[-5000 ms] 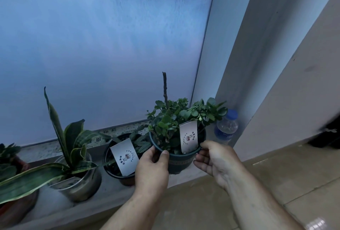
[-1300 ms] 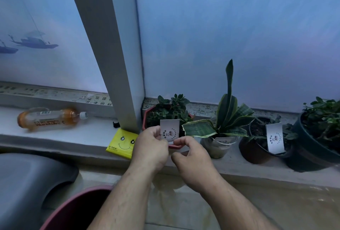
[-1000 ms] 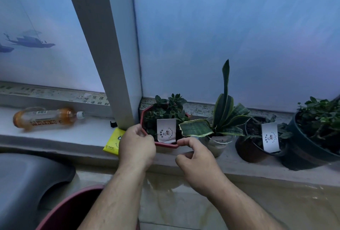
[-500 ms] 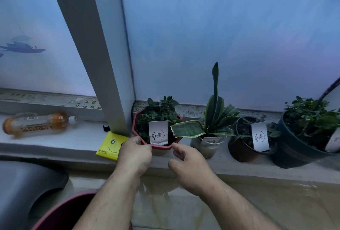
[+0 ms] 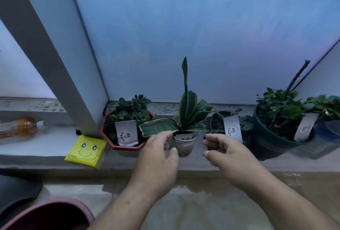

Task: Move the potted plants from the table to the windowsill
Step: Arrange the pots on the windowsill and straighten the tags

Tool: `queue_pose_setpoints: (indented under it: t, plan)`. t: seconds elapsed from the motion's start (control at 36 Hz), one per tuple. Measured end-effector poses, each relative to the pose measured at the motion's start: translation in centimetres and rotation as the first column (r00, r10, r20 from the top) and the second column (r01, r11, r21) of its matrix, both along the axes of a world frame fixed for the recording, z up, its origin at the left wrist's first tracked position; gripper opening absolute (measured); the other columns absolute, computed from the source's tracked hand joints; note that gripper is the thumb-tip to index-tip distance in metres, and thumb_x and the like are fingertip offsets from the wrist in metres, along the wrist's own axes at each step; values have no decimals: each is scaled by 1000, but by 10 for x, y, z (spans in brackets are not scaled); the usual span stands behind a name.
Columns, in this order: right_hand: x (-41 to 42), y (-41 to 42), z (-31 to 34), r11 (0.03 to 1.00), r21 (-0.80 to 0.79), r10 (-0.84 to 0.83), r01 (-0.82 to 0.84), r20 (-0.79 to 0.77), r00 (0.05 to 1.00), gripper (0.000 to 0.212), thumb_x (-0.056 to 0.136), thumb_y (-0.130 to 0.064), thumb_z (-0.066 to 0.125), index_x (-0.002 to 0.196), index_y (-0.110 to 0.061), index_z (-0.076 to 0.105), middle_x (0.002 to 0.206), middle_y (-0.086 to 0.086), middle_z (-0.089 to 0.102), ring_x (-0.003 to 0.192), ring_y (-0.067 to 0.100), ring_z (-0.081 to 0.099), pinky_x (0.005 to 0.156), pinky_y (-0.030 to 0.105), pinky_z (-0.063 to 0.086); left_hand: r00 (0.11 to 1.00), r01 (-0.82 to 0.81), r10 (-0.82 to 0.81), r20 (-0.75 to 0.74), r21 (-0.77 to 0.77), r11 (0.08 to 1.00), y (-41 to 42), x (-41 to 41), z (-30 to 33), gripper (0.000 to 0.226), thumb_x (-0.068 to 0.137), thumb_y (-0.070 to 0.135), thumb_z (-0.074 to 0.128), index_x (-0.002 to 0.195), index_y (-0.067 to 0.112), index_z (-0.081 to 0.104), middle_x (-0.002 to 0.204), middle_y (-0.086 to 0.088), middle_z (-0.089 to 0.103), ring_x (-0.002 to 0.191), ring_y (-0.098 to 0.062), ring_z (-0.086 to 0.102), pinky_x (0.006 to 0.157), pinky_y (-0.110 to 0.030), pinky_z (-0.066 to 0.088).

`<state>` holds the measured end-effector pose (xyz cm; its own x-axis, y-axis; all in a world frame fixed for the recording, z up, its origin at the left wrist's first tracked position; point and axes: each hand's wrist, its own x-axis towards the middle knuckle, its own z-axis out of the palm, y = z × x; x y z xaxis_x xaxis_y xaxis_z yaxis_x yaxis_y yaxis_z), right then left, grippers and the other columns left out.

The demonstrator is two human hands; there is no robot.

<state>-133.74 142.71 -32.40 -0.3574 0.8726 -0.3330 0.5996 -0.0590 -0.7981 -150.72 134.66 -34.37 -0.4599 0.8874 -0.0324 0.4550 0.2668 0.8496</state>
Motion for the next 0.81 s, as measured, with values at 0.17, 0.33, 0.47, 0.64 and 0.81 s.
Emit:
queue_pose_setpoints:
  t: [0.17,0.33,0.47,0.64,0.81]
  plan:
    - [-7,23,-3,982,-181,-74,55,-99,992,42,94,-2,54,135,-13,54,104,16,67,85,20,68,74,43,53,994,-18,32,105,-132,991,23,22,-1,51,96,14,54,145,25,45,129,14,55,112,-3,54,90,-20,42]
    - [-1,36,-23,981,-194,2,-13,-59,998,59,94,-10,57,150,-15,41,91,5,65,82,18,72,72,39,56,988,-115,137,75,-242,964,38,33,-5,56,91,14,53,145,25,44,117,12,51,101,-16,64,86,-34,54]
    - [-4,34,-30,979,-189,66,-79,-75,995,63,91,-12,59,150,-23,41,89,0,67,85,17,73,75,35,58,978,-186,204,37,-277,943,43,34,-7,51,91,13,53,141,21,48,127,6,57,104,-11,55,85,-24,43]
    - [-13,36,-37,971,-221,64,-94,-140,988,73,86,-10,59,154,-23,35,79,-2,66,77,18,70,64,27,51,974,-209,224,14,-310,928,48,32,-9,51,90,12,54,141,19,49,136,1,58,121,-17,55,99,-28,44]
    - [-16,37,-41,970,-218,75,-109,-157,985,74,87,-11,58,155,-23,33,75,-5,66,76,14,68,65,26,51,979,-179,202,41,-320,930,49,39,-9,53,90,11,55,142,19,47,136,1,57,122,-16,54,101,-29,44]
